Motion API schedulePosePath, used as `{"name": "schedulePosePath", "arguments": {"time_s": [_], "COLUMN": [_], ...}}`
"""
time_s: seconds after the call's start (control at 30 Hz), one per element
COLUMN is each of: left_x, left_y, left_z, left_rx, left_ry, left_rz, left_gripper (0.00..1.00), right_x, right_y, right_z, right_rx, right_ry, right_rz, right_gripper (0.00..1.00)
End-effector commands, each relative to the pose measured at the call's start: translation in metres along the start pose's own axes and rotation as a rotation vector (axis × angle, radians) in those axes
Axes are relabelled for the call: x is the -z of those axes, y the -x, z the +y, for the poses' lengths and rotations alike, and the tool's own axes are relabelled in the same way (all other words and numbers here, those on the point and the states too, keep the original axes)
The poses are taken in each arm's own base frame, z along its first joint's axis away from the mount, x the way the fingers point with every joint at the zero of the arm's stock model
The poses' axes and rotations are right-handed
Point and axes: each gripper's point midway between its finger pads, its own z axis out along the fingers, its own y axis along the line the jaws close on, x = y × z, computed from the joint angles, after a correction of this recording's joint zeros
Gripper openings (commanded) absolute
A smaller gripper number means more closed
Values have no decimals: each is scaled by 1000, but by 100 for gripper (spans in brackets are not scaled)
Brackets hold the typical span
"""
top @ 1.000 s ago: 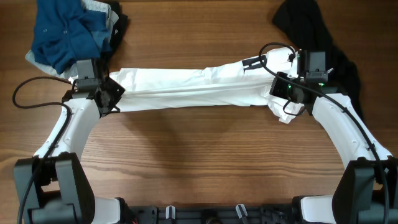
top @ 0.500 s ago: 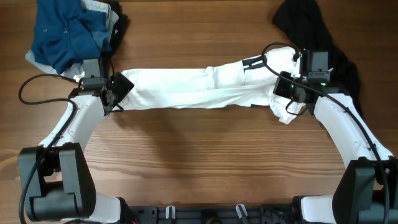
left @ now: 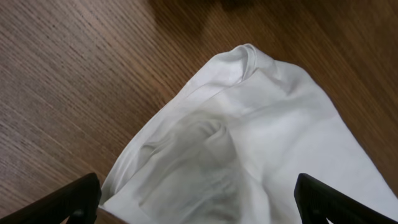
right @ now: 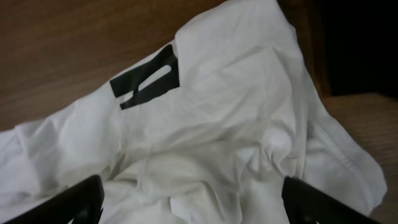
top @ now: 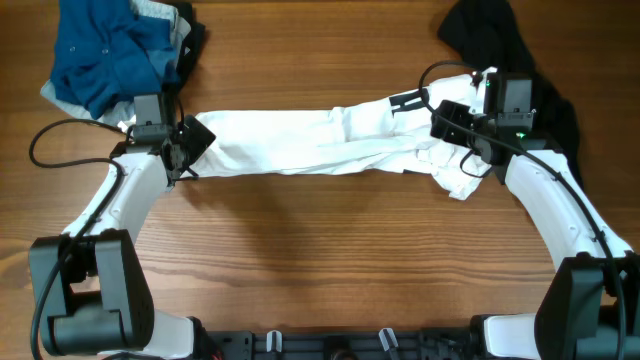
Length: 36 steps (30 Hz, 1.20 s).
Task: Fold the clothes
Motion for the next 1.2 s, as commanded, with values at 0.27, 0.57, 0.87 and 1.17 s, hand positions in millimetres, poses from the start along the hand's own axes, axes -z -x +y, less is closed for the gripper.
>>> {"name": "schedulePosePath", "arguments": {"time_s": [0.27, 0.57, 0.87, 1.17], "left_x": [-1, -1, -1, -1], "left_y": [1, 1, 1, 1], "left_z": [2, 2, 2, 2], "left_rx": [-13, -13, -13, -13], "left_ry": [21, 21, 21, 22], "left_rz": [0, -1, -1, -1], "left_gripper": [100, 100, 100, 100], "right_x": [65, 46, 18, -3], "right_y": [-68, -107, -135, -129], "right_z": [-16, -26, -39, -48], "right_rx": [-39, -50, -58, -47], "right_ry": [-87, -107, -129, -177], "right_rz": [276, 348, 368, 344], "right_gripper": [84, 41, 58, 57]}}
